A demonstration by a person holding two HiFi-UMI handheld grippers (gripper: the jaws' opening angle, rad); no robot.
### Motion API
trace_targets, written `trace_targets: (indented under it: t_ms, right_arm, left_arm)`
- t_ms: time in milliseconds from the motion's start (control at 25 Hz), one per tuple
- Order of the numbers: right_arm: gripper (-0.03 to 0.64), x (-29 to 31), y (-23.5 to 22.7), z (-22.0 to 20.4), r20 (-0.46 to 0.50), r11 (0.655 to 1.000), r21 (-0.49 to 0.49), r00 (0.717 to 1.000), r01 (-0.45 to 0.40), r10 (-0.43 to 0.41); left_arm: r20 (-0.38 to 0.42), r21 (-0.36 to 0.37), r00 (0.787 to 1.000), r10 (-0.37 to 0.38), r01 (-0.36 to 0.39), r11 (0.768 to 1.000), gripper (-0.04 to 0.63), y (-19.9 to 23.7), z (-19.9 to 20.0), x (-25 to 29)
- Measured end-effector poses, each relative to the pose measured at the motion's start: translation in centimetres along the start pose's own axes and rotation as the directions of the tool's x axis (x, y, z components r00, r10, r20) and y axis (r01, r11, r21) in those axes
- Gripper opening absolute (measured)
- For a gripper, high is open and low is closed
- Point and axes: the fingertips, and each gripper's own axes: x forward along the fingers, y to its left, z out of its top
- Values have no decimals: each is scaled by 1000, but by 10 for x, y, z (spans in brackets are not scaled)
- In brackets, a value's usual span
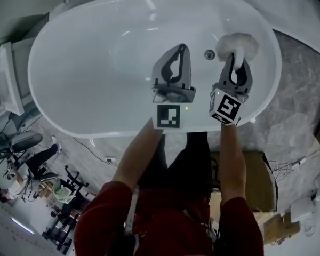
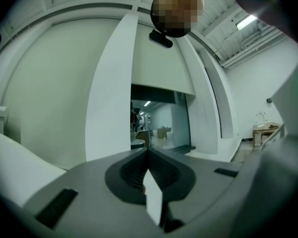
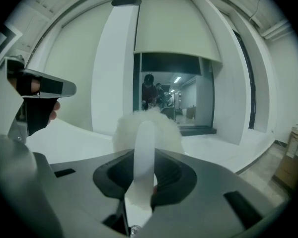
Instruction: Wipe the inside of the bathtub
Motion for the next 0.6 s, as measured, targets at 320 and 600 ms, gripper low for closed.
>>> trace_targets:
  t_ms: [320,600]
  right_arm:
    - [94,54,4,-99,-58,999,14,997,46,-45]
    - [94,99,28,-201,-136,1000,-1,991,14,-14]
  left_arm:
    - [-9,-22,1000,11,-11,1000,15,5,-110,31]
    - [-18,-41,1000,-12,11,999,15,16,-201,45]
